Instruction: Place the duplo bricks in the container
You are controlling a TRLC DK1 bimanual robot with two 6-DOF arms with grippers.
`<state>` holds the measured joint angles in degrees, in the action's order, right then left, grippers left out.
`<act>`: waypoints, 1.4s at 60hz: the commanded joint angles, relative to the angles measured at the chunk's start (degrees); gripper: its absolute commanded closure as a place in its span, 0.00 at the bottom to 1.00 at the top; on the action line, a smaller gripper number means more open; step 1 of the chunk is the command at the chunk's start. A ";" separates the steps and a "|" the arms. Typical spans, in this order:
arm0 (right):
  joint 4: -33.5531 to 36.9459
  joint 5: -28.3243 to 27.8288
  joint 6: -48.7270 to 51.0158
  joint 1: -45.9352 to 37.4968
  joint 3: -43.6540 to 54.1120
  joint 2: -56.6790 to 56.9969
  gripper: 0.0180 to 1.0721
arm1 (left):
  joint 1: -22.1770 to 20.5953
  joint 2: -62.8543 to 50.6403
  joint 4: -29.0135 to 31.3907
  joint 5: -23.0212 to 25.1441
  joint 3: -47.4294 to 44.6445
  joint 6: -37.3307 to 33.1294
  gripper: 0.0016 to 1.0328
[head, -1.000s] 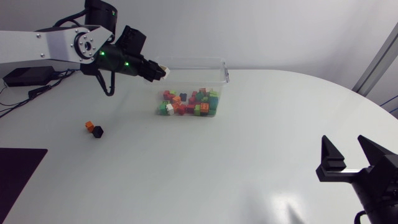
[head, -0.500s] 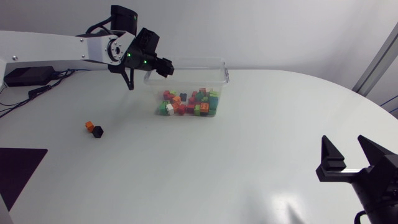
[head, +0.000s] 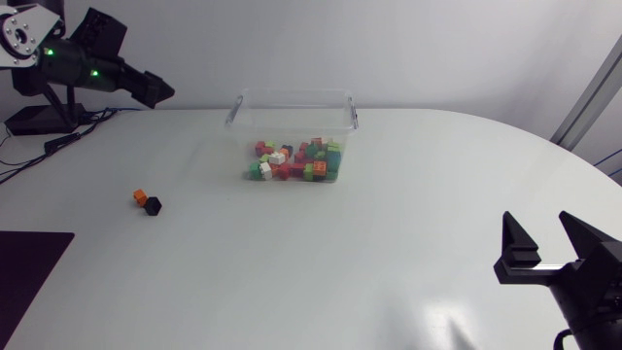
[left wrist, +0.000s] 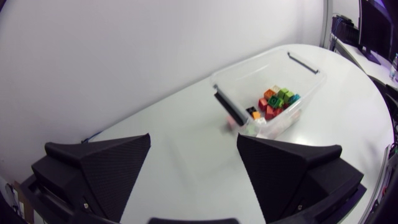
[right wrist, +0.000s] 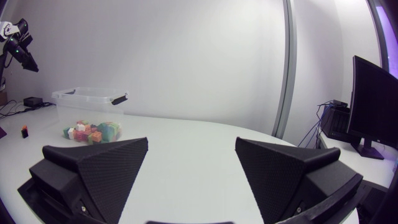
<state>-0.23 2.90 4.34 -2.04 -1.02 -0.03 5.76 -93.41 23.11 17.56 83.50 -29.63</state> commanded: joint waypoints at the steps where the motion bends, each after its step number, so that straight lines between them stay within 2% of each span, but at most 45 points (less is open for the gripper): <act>1: -0.47 0.27 0.67 -0.15 1.19 0.38 0.04 | 2.77 -0.81 2.29 0.37 -3.88 -5.97 0.05; 9: -0.47 0.27 0.76 -0.15 1.19 0.38 0.04 | 8.74 -7.14 7.03 0.19 -1.94 -15.55 0.05; 14: -0.47 0.27 0.76 -0.15 1.28 0.38 0.04 | 10.85 -10.31 9.14 0.19 0.17 -19.68 0.06; 18: -0.47 0.27 0.76 -0.15 1.19 0.38 0.04 | 12.96 -14.70 13.62 0.10 3.16 -24.87 0.07; 23: -0.47 0.27 0.76 -0.15 1.19 0.38 0.04 | 14.10 -17.51 14.86 -1.65 4.65 -28.64 0.07; 34: -0.47 0.27 0.67 -0.15 1.28 0.38 0.04 | 15.69 -24.81 24.87 -2.36 11.07 -38.84 0.09; 39: -0.47 0.27 0.67 -0.15 1.19 0.38 0.04 | 15.42 -26.04 25.49 -3.85 11.24 -41.39 0.09; 49: -0.47 0.27 0.76 -0.15 1.28 0.38 0.04 | 14.63 -27.97 25.93 -7.02 10.71 -44.29 0.10; 70: -0.47 0.27 0.76 -0.15 1.19 0.38 0.04 | 12.35 -33.16 25.40 -8.42 13.18 -43.41 0.17; 76: -0.47 0.27 0.67 -0.15 1.19 0.38 0.04 | 12.26 -34.65 25.40 -8.51 14.67 -43.15 0.30; 80: -0.47 0.27 0.76 -0.15 1.28 0.38 0.04 | 12.35 -35.27 25.40 -8.51 15.28 -42.71 0.42; 84: -0.56 0.27 0.67 -0.15 1.19 0.38 0.04 | 12.35 -35.62 24.96 -9.04 15.46 -42.44 0.46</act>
<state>-0.23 2.87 4.34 -2.04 -1.02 -0.03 18.20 -127.26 47.92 8.86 97.25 -72.01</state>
